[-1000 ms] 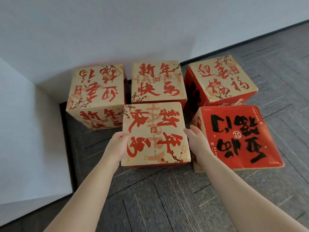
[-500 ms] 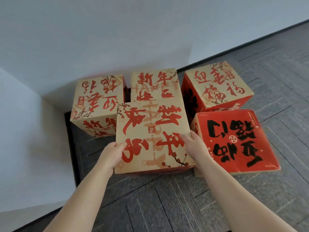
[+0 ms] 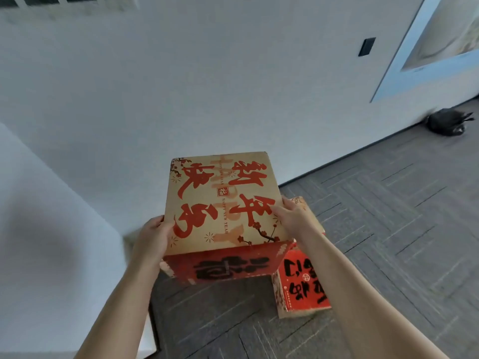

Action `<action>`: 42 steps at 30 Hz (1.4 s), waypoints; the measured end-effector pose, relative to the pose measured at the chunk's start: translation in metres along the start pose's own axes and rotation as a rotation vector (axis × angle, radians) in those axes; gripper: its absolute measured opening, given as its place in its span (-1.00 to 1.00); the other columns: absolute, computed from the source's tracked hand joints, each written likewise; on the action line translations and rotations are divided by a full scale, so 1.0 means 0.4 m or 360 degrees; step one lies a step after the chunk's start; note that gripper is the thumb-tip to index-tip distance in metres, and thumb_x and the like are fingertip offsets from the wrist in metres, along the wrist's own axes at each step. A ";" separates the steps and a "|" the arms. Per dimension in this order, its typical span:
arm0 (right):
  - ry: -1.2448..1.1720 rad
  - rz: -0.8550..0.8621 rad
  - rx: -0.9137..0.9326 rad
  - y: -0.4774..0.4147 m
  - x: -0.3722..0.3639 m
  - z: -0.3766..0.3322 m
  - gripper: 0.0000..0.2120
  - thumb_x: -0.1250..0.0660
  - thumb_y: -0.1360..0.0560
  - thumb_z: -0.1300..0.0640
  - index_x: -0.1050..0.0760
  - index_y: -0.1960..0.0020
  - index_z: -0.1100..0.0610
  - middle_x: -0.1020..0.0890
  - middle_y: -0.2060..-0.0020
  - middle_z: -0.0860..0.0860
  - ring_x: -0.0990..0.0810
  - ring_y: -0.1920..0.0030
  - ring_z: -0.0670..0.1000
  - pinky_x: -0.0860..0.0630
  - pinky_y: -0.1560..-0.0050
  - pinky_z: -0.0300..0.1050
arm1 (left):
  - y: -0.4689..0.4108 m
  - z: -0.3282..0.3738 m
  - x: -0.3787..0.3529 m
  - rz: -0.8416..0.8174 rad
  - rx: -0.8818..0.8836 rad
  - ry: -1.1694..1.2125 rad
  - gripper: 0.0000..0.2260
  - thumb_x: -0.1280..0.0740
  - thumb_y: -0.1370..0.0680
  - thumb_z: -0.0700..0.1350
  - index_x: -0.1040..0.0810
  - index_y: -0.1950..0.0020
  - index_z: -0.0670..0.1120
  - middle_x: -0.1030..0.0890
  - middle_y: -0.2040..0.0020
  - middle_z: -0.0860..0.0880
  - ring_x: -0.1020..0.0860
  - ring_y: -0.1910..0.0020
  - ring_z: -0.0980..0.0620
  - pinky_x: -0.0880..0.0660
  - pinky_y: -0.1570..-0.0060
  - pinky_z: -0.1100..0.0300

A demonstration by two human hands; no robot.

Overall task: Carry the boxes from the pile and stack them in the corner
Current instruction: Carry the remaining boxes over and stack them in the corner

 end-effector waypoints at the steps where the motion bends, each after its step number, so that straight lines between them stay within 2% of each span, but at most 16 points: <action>1: -0.0037 0.0031 0.0043 0.045 0.009 -0.061 -0.76 -0.33 -0.67 0.01 -0.53 -0.33 -0.02 -0.76 -0.03 0.02 -0.77 -0.01 0.06 -0.71 -0.13 0.11 | 0.034 0.055 0.030 0.0012 -0.0049 0.0036 -0.80 -0.24 -0.66 0.05 -0.59 -0.18 0.03 -0.69 -0.02 0.04 -0.62 -0.02 0.01 -0.56 0.08 0.02; 4: -0.0107 0.0117 0.0195 0.155 0.025 -0.206 -0.73 -0.34 -0.66 -0.04 -0.54 -0.33 -0.02 -0.76 -0.03 0.00 -0.76 -0.02 0.07 -0.70 -0.14 0.14 | 0.115 0.177 0.109 0.0047 -0.0207 0.0182 -0.72 -0.24 -0.67 0.05 -0.47 -0.35 -0.01 -0.63 -0.14 0.00 -0.58 -0.01 0.06 -0.52 0.14 0.09; 6: -0.0113 0.0162 0.0284 0.203 0.029 -0.270 -0.67 -0.34 -0.65 -0.08 -0.51 -0.36 0.03 -0.75 -0.05 0.01 -0.75 -0.04 0.08 -0.69 -0.15 0.18 | 0.151 0.226 0.156 0.0052 -0.0300 0.0265 -0.70 -0.24 -0.68 0.02 -0.41 -0.39 -0.01 -0.59 -0.17 -0.01 -0.55 0.02 0.11 -0.45 0.20 0.16; 8: -0.0152 0.0164 0.0373 0.242 0.027 -0.313 -0.61 -0.35 -0.65 -0.06 -0.48 -0.42 0.05 -0.74 -0.09 0.03 -0.75 -0.05 0.09 -0.69 -0.15 0.20 | 0.176 0.253 0.189 0.0038 -0.0335 0.0311 -0.70 -0.25 -0.68 0.02 -0.38 -0.40 0.00 -0.59 -0.18 -0.03 -0.56 -0.01 0.06 -0.47 0.19 0.13; 12: -0.0251 0.0099 0.0464 0.283 0.023 -0.333 -0.64 -0.36 -0.65 0.00 -0.52 -0.42 0.02 -0.76 -0.07 0.03 -0.77 -0.03 0.10 -0.69 -0.13 0.22 | 0.233 0.275 0.226 0.0017 -0.0273 0.0420 -0.66 -0.27 -0.65 0.01 -0.30 -0.41 0.03 -0.62 -0.11 -0.07 -0.62 -0.01 -0.05 -0.51 0.22 0.08; 15: -0.0328 -0.0026 0.0462 0.286 0.023 -0.319 -0.66 -0.34 -0.66 0.02 -0.51 -0.41 0.04 -0.75 -0.09 0.10 -0.77 -0.03 0.15 -0.71 -0.06 0.19 | 0.285 0.278 0.234 0.0057 -0.0227 0.0407 -0.63 -0.28 -0.64 0.02 -0.29 -0.41 0.04 -0.63 -0.08 -0.09 -0.63 0.01 -0.07 -0.51 0.23 0.09; 18: -0.0376 -0.0189 0.0454 0.285 0.028 -0.307 -0.69 -0.33 -0.68 0.04 -0.50 -0.40 0.05 -0.74 -0.10 0.14 -0.77 -0.03 0.20 -0.72 0.00 0.18 | 0.343 0.264 0.235 0.0114 -0.0175 0.0428 -0.49 -0.33 -0.61 0.06 -0.29 -0.50 -0.01 -0.64 -0.16 -0.10 -0.65 -0.05 -0.08 -0.56 0.15 0.06; 20: -0.0339 -0.0289 0.0468 0.286 0.028 -0.304 -0.66 -0.33 -0.68 0.03 -0.48 -0.42 0.05 -0.75 -0.09 0.15 -0.78 -0.02 0.20 -0.70 -0.07 0.28 | 0.394 0.244 0.234 0.0207 -0.0143 0.0413 -0.45 -0.37 -0.57 0.09 -0.34 -0.51 -0.02 -0.65 -0.21 -0.09 -0.66 -0.08 -0.08 -0.59 0.08 0.04; 22: -0.0279 -0.0401 0.0478 0.293 0.021 -0.302 -0.63 -0.34 -0.67 0.02 -0.45 -0.45 0.05 -0.74 -0.10 0.14 -0.78 -0.01 0.19 -0.68 -0.09 0.33 | 0.463 0.224 0.231 0.0329 -0.0132 0.0398 -0.61 -0.35 -0.59 0.08 -0.49 -0.38 -0.02 -0.69 -0.16 -0.06 -0.67 -0.09 -0.08 -0.60 -0.06 -0.03; 24: -0.0229 -0.0520 0.0490 0.312 0.012 -0.299 -0.67 -0.33 -0.68 0.03 -0.46 -0.43 0.02 -0.74 -0.10 0.12 -0.78 0.00 0.18 -0.69 -0.09 0.31 | 0.537 0.197 0.227 0.0468 -0.0080 0.0445 -0.75 -0.32 -0.63 0.04 -0.55 -0.27 -0.01 -0.70 -0.09 -0.03 -0.66 -0.09 -0.08 -0.58 -0.13 -0.04; 26: -0.0200 -0.0648 0.0485 0.336 -0.015 -0.292 -0.72 -0.32 -0.69 0.06 -0.48 -0.39 0.01 -0.75 -0.08 0.11 -0.78 0.00 0.17 -0.69 -0.10 0.28 | 0.619 0.165 0.237 0.0617 -0.0020 0.0510 -0.78 -0.33 -0.62 0.03 -0.56 -0.23 -0.01 -0.70 -0.06 -0.02 -0.66 -0.05 -0.07 -0.58 -0.10 -0.03; 30: -0.0162 -0.0899 0.0425 0.418 -0.099 -0.262 -0.73 -0.31 -0.69 0.08 -0.53 -0.38 0.06 -0.78 -0.02 0.09 -0.78 0.00 0.19 -0.69 -0.12 0.26 | 0.781 0.097 0.297 0.0854 0.0039 0.0555 -0.67 -0.36 -0.45 0.09 -0.59 -0.17 0.02 -0.73 -0.02 -0.03 -0.69 0.00 -0.07 -0.63 -0.07 -0.05; 32: -0.0148 -0.1029 0.0413 0.481 -0.155 -0.247 -0.75 -0.30 -0.70 0.08 -0.54 -0.35 0.06 -0.79 0.02 0.08 -0.79 0.03 0.17 -0.71 -0.07 0.20 | 0.865 0.049 0.343 0.0981 0.0060 0.0603 -0.74 -0.38 -0.50 0.05 -0.59 -0.15 0.03 -0.73 0.00 -0.02 -0.70 0.01 -0.06 -0.63 -0.08 -0.06; 36: -0.0065 -0.1253 0.0417 0.634 -0.269 -0.208 -0.78 -0.29 -0.71 0.07 -0.52 -0.33 0.05 -0.79 0.08 0.07 -0.80 0.12 0.13 -0.74 0.21 -0.01 | 1.030 -0.063 0.443 0.1239 0.0129 0.0737 -0.78 -0.38 -0.53 0.04 -0.62 -0.14 0.01 -0.75 0.06 -0.01 -0.71 0.01 -0.08 -0.62 -0.13 -0.13; 42: 0.0102 -0.1519 0.0518 0.902 -0.458 -0.126 -0.75 -0.28 -0.70 0.04 -0.52 -0.37 -0.01 -0.79 0.07 0.04 -0.80 0.11 0.11 -0.74 0.18 0.00 | 1.293 -0.249 0.584 0.1568 0.0195 0.0833 -0.84 -0.31 -0.62 -0.05 -0.63 -0.11 -0.06 -0.75 0.07 -0.03 -0.70 0.00 -0.08 -0.61 -0.04 -0.03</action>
Point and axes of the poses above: each hand's wrist, its own y-axis away from the middle knuckle, its own x-axis out of the back of the hand, z = x × y, the point moved 7 cm from there along -y, towards the middle knuckle
